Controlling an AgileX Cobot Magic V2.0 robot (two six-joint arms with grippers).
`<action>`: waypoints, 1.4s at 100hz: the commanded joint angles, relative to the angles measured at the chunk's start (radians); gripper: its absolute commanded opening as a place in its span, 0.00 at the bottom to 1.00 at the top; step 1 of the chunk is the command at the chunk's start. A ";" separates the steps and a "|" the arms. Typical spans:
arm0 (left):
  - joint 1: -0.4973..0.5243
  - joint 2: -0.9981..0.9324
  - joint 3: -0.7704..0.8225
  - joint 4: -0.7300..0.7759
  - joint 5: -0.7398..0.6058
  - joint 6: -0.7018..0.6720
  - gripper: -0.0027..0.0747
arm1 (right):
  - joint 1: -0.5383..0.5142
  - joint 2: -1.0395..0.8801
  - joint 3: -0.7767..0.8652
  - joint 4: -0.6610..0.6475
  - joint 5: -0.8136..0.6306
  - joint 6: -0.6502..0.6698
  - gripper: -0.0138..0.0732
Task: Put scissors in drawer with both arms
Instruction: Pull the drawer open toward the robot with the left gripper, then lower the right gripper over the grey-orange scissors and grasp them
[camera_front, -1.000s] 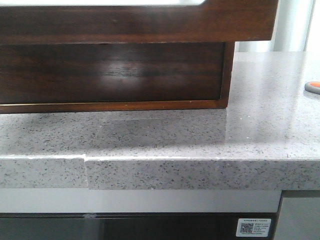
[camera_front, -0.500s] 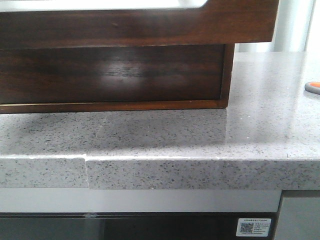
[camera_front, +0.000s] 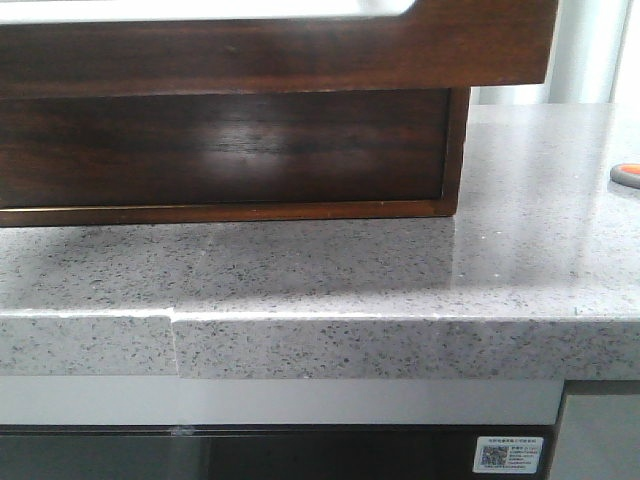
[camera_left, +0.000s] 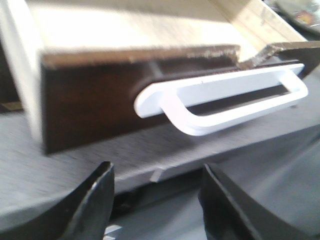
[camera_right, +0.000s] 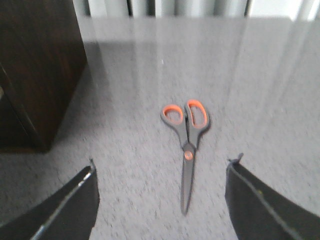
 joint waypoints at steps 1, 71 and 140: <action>-0.008 -0.021 -0.088 0.113 -0.039 -0.028 0.51 | -0.009 0.081 -0.094 -0.034 0.047 -0.005 0.71; -0.168 0.077 -0.179 0.374 -0.169 -0.083 0.51 | -0.130 0.850 -0.452 0.031 0.274 -0.092 0.68; -0.166 0.083 -0.179 0.387 -0.215 -0.083 0.51 | -0.193 1.181 -0.636 0.130 0.209 -0.207 0.53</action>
